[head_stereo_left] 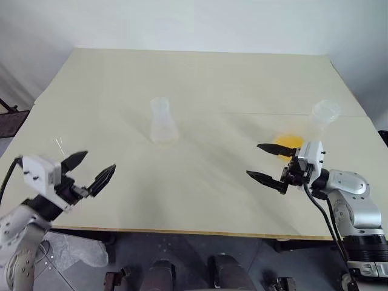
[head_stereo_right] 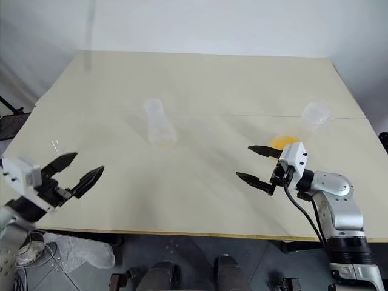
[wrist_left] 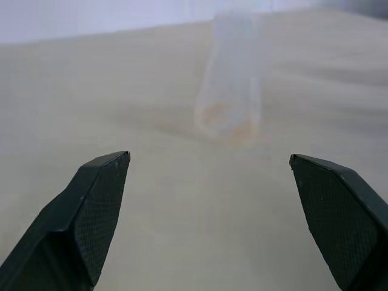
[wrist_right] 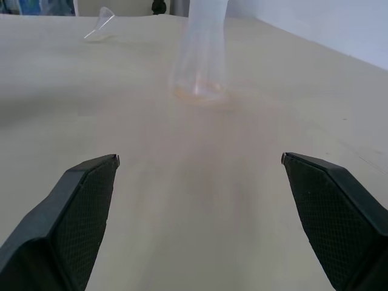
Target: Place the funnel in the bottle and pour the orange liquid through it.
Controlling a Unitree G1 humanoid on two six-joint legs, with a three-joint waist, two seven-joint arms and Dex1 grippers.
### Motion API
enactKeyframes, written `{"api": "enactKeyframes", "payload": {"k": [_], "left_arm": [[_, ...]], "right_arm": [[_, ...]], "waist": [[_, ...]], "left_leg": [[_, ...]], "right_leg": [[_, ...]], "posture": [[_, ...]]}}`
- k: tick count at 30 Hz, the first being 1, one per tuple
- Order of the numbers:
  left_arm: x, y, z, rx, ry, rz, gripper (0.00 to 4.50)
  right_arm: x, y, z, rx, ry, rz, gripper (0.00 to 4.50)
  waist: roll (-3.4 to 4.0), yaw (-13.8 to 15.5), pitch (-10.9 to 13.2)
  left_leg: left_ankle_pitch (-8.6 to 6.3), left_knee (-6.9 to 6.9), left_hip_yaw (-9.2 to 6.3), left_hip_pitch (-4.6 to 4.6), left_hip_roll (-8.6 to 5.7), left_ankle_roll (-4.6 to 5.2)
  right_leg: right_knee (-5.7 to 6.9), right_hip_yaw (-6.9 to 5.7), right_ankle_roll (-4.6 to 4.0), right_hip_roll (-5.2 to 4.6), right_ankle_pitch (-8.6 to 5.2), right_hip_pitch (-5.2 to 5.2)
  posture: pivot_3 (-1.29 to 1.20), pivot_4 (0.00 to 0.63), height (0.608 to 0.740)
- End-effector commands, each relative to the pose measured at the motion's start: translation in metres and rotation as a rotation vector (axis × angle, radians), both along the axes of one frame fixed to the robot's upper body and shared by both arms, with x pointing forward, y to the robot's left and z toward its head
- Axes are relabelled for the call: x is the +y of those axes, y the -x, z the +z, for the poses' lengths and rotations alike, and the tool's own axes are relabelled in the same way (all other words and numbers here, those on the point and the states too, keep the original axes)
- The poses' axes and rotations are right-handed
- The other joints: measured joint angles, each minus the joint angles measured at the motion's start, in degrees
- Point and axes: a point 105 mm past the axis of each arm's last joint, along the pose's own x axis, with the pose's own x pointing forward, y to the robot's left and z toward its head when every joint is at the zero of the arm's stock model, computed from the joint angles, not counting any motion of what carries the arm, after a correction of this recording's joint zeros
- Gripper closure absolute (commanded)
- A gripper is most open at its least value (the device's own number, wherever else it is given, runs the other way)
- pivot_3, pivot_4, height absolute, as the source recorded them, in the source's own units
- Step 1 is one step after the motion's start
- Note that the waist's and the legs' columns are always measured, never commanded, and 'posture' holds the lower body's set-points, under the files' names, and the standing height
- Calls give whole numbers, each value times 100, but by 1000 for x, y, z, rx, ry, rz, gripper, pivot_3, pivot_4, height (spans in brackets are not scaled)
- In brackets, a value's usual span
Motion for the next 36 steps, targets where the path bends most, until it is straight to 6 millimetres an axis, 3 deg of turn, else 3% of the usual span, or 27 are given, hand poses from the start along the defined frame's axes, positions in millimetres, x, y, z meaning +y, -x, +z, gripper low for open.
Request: {"api": "enactKeyframes", "payload": {"k": [1,5,11,18,24,36], "left_arm": [[5,-23,11,-48,-26,26,15],[6,-65,14,-71,-16,-2,15],[-13,-99,19,-91,-42,-158,15],[-28,-111,24,-64,-56,-301,15],[-46,-138,33,-92,-55,-336,15],[-70,-155,31,-69,-67,-421,15]], "right_arm": [[4,1,10,-37,-14,10,0],[12,6,16,-55,-42,15,0],[18,11,23,-66,-77,2,0],[20,15,26,-76,-97,-19,0],[22,19,23,-64,-113,-33,0],[21,22,29,-76,-133,-71,0]], "waist": [[0,-4,0],[0,-20,0],[0,-80,0],[0,-73,0],[-1,-45,0],[-1,-64,0]], "left_leg": [[4,0,1,-1,0,-7],[8,0,2,-1,0,-15],[13,2,4,-7,0,-23],[13,5,5,-9,0,-24],[14,10,3,-10,-4,-25],[14,14,3,-14,-10,-25]], "right_leg": [[-1,0,0,0,0,-1],[4,-4,0,1,0,-3],[9,-15,1,0,0,-13],[16,-20,1,-5,0,-19],[19,-30,1,-7,1,-18],[26,-108,3,-34,1,-25]], "posture": [[0,150,740],[0,150,740],[0,150,740],[0,150,740],[0,150,740],[0,150,740]]}}
